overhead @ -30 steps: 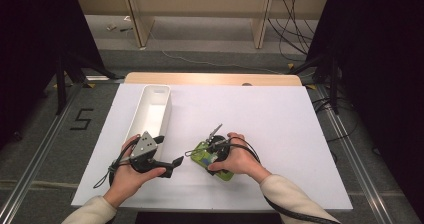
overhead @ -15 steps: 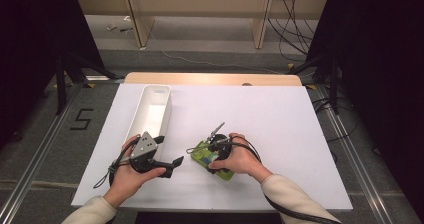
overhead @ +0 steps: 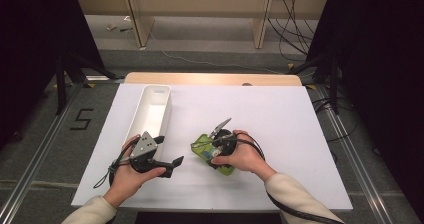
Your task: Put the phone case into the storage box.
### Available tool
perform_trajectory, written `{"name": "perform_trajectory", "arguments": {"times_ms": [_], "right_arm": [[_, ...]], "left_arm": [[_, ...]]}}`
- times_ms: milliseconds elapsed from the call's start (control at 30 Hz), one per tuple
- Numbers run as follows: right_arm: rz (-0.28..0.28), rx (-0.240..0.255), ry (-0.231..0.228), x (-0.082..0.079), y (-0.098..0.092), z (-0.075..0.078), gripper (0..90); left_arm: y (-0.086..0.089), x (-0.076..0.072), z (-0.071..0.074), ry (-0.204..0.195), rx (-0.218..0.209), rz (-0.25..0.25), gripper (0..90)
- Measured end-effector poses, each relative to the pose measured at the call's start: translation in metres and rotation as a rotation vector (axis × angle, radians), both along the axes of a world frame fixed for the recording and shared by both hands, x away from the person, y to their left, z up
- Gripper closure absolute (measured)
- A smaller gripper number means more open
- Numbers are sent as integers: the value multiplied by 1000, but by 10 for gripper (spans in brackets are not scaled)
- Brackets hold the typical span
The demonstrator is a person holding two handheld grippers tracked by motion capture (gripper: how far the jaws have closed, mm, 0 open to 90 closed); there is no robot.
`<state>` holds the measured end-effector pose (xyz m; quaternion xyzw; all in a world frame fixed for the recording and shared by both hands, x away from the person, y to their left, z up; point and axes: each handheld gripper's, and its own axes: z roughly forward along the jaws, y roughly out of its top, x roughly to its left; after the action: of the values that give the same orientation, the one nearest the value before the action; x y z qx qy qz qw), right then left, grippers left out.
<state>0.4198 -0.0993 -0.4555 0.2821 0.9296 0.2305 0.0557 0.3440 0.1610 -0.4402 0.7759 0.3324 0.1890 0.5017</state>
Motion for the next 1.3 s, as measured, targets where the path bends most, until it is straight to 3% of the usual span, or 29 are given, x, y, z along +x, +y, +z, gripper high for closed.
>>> {"name": "perform_trajectory", "arguments": {"times_ms": [767, 1100, 1300], "right_arm": [[-16, 258, -139, -1, -25, 14, 170], [-13, 355, -203, -8, -35, 19, 170], [-13, 383, -231, -10, -37, 21, 170]], "left_arm": [[5, 2, 2, -12, -11, 14, 55], [5, 3, 2, -13, -19, 15, 59], [4, 3, 2, -13, -24, 15, 67]]}}
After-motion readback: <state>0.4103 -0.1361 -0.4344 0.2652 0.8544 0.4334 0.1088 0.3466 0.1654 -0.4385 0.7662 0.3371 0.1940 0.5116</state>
